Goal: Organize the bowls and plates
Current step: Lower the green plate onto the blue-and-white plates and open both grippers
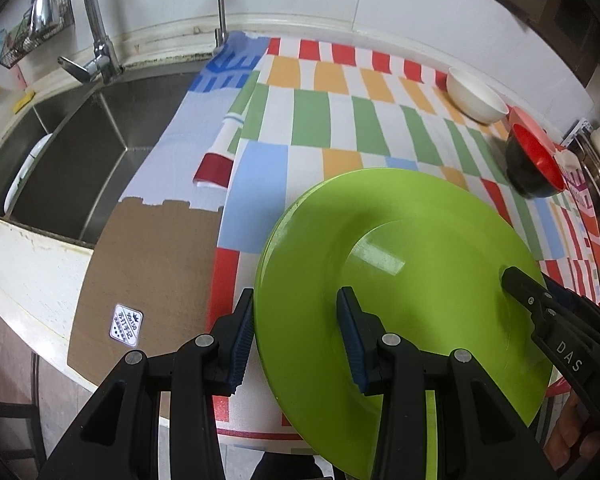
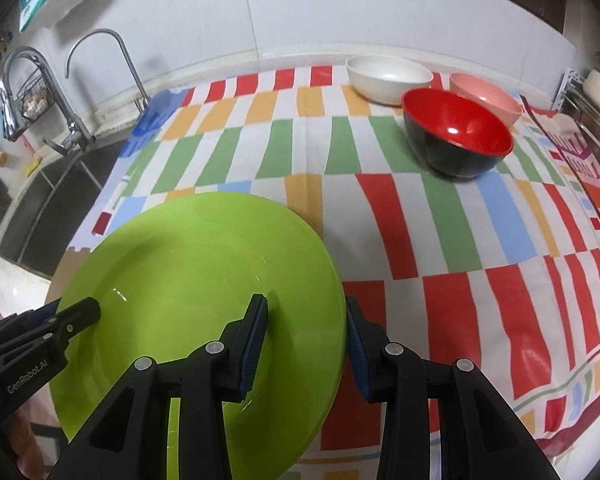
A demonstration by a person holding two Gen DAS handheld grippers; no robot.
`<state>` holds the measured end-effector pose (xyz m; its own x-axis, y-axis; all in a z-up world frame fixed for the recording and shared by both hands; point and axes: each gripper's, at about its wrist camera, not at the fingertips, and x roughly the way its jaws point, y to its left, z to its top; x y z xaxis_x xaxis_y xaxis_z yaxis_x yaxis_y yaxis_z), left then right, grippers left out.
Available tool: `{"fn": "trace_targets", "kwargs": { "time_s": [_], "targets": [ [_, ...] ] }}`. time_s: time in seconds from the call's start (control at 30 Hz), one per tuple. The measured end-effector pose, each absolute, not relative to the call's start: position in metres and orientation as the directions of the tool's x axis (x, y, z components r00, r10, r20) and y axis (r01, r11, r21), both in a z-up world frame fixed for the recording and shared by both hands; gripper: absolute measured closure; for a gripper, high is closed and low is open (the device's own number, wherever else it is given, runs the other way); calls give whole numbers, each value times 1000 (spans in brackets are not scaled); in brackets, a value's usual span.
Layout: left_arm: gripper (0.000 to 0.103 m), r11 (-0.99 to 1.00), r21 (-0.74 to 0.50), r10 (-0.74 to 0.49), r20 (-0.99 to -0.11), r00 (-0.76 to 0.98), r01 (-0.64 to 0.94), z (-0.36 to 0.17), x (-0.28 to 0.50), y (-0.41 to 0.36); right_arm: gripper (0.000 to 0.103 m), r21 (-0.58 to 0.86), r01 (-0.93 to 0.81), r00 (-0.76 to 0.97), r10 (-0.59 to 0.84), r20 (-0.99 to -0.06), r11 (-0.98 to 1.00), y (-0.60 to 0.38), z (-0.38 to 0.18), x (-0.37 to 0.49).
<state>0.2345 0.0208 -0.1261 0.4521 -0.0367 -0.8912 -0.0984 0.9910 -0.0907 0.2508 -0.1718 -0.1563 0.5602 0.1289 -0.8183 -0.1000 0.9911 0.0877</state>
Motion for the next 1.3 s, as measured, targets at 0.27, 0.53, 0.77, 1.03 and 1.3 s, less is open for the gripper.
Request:
{"fn": "trace_targets", "kwargs": {
  "time_s": [0.27, 0.53, 0.77, 1.03, 1.3],
  "targets": [
    [63, 991, -84, -33, -906, 422, -103, -137, 237, 21, 64, 86, -108, 524, 130, -842, 990, -168, -169, 257],
    [63, 993, -78, -33, -908, 418, -92, -140, 237, 22, 63, 70, -116, 516, 121, -848, 991, -167, -171, 259],
    [63, 994, -74, -37, -914, 404, -76, -143, 235, 22, 63, 14, -144, 512, 86, -855, 989, -161, -172, 257],
    [49, 997, -50, -20, -882, 470, -51, -121, 235, 18, 51, 13, -138, 524, 84, -848, 990, -164, -160, 252],
    [45, 998, -52, -34, -851, 524, -19, -97, 240, 9, 51, -4, -94, 632, 56, -773, 996, -172, -133, 240]
  ]
}}
